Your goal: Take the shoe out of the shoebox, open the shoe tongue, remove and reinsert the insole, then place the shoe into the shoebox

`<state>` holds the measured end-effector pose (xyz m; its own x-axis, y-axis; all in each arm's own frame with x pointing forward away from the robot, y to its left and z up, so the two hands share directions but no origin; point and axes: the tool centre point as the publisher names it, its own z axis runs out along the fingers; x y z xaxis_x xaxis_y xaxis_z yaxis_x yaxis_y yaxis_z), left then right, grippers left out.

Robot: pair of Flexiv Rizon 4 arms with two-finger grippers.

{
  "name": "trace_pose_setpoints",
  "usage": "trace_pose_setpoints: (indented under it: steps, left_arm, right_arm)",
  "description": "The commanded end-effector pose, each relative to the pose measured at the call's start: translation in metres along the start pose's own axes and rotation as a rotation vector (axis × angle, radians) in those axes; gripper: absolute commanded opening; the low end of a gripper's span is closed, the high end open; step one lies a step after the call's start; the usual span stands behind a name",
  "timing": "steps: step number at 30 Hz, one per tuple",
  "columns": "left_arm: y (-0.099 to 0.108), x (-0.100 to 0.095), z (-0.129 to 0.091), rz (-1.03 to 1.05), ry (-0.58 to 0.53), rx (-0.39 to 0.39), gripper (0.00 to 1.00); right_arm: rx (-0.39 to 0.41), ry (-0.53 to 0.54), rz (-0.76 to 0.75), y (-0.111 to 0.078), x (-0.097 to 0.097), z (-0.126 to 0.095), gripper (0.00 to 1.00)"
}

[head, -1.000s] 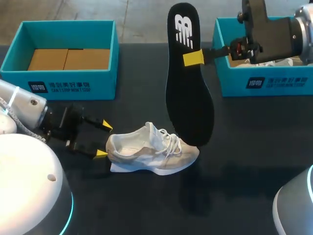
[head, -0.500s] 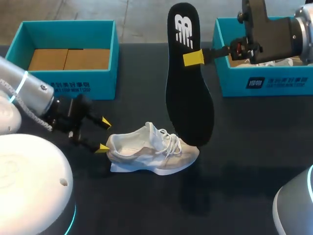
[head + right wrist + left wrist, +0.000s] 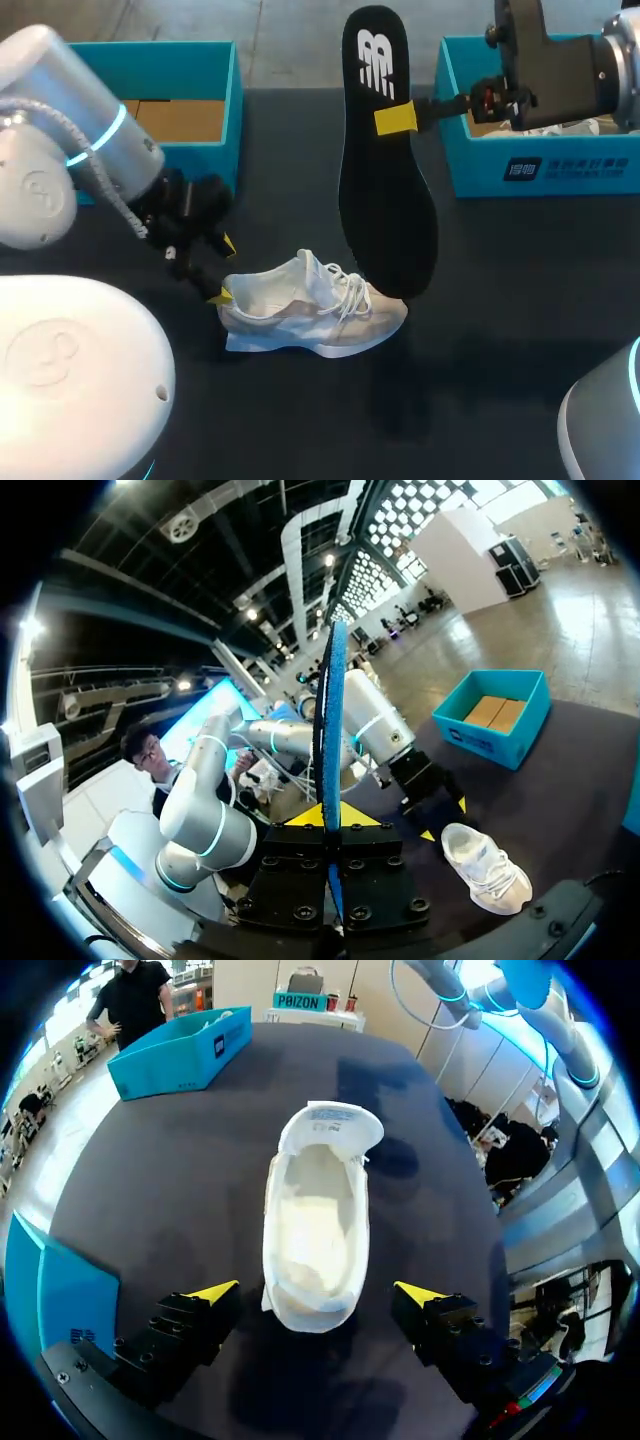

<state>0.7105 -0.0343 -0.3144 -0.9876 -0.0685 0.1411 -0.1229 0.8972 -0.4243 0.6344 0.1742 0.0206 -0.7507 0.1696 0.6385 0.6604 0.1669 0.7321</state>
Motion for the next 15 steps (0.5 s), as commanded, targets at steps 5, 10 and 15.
trace_pose_setpoints:
  steps: [5, 10, 15]
  left_arm:
    - [-0.0078, 0.0061, -0.0028, 0.034, -0.021, -0.246, 1.00]
    - [-0.0112, 0.0090, -0.0044, 0.059, -0.034, -0.312, 1.00]
    - [-0.0124, 0.0094, -0.0039, 0.088, -0.022, -0.341, 1.00]
  right_arm:
    - [0.006, 0.000, 0.001, 0.0036, -0.0015, 0.0043, 0.00]
    - [0.006, 0.000, 0.001, 0.0036, -0.0015, 0.0043, 0.00]
    - [0.006, 0.000, 0.001, 0.0036, -0.0015, 0.0043, 0.00]
